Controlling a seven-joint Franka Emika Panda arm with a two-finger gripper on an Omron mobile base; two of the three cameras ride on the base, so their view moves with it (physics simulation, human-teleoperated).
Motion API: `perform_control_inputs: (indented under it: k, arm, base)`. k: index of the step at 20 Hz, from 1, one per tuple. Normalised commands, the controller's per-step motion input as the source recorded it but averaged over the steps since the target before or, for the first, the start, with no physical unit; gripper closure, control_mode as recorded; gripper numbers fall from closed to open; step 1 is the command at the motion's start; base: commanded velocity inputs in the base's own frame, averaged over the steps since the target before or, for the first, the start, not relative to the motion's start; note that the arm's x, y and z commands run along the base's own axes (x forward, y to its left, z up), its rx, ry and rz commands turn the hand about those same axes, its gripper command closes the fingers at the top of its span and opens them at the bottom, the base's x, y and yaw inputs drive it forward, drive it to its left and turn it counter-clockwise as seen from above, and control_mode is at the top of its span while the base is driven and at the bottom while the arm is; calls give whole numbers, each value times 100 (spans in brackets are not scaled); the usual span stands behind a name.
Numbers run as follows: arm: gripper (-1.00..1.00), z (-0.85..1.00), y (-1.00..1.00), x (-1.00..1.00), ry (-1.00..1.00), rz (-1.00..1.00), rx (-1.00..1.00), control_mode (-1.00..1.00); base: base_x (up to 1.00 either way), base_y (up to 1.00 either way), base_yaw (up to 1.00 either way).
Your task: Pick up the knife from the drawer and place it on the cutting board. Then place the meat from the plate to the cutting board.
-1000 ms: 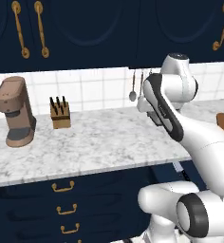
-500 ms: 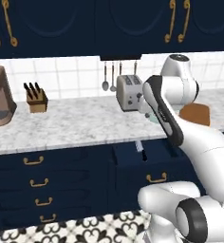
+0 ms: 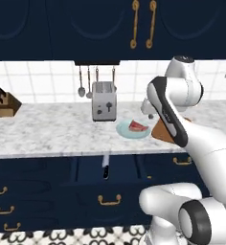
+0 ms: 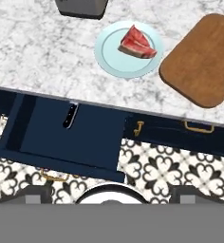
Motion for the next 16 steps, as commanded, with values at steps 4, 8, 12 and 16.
perform_control_inputs:
  k: [4,8,12,16]
  arm:
    - [-100,0,0,0,0,0,0,100]
    - [-100,0,0,0,0,0,0,100]
    - [-100,0,0,0,0,0,0,100]
    - [-100,0,0,0,0,0,0,100]
  base:
    - [53,-78,32]
    - [12,-52,33]
    - [0,-54,35]
    - [17,-41,31]
